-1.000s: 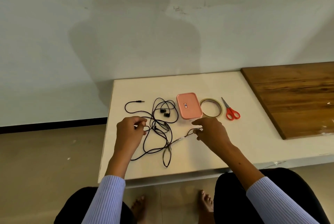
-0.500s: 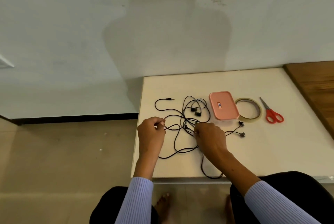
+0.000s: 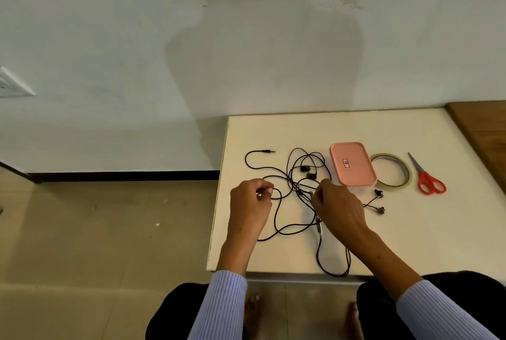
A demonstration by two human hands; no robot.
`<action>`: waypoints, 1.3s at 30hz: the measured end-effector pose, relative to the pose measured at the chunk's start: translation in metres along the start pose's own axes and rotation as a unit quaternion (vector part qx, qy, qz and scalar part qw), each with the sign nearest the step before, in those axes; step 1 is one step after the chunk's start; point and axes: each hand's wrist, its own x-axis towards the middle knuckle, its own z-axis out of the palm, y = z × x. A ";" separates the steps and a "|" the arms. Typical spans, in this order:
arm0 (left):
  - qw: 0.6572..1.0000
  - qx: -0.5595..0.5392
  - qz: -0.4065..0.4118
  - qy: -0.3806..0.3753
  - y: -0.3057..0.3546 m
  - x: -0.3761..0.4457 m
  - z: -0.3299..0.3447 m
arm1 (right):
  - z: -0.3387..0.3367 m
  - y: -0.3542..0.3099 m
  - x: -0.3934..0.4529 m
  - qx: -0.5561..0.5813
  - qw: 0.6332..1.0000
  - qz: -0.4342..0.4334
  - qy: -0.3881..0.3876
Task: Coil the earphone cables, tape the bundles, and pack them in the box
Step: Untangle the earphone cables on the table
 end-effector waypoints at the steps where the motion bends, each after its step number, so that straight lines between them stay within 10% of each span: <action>1: 1.000 0.000 0.001 -0.002 0.001 0.000 0.001 | -0.003 0.002 0.000 0.024 1.000 0.002 0.009; 19: 0.998 0.025 0.026 -0.047 0.014 -0.002 0.016 | 0.007 0.003 -0.010 0.008 0.999 -0.004 -0.042; 32: 0.993 0.037 0.082 -0.077 0.014 -0.002 0.018 | -0.050 0.009 -0.015 0.258 0.966 -0.028 -0.021; 39: 0.946 0.202 0.064 -0.244 0.010 -0.009 0.028 | -0.052 0.024 -0.018 0.182 0.983 -0.012 -0.034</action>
